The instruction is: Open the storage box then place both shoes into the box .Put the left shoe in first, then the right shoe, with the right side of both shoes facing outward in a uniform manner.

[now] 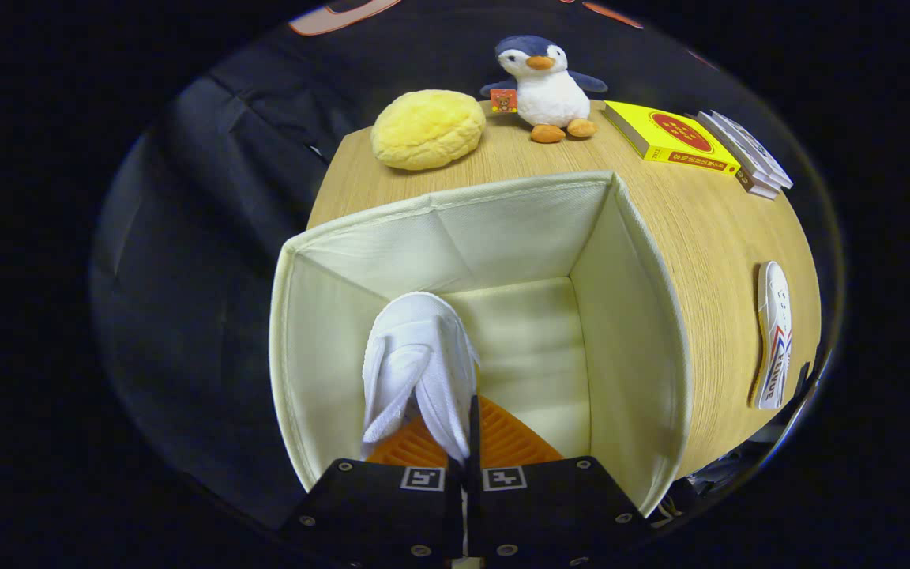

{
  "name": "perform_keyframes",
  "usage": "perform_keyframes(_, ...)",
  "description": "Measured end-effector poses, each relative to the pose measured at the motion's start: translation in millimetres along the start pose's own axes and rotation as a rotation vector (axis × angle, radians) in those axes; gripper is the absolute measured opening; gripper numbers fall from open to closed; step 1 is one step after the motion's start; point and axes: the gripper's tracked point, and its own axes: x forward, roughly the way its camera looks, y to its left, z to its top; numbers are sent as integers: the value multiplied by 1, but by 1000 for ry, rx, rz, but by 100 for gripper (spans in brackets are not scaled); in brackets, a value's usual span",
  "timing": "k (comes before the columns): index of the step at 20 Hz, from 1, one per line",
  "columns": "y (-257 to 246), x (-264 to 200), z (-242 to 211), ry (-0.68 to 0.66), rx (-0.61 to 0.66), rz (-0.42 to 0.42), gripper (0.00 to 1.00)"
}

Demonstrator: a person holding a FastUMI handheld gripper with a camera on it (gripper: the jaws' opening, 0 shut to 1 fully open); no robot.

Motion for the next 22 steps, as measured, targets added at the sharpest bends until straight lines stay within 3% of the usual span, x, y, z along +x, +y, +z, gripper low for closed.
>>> perform_keyframes(4,6,19,-4,28,29,6,3)
perform_keyframes(6,12,22,-9,48,39,51,5)
perform_keyframes(8,23,22,-20,102,60,133,12)
perform_keyframes(9,24,23,-29,133,47,146,20)
perform_keyframes(12,25,9,-28,117,4,195,28)
perform_keyframes(16,45,-42,-22,100,39,404,47)
perform_keyframes(19,44,-86,-10,-31,-20,508,68)
perform_keyframes(22,24,-123,-10,-152,-127,530,82)
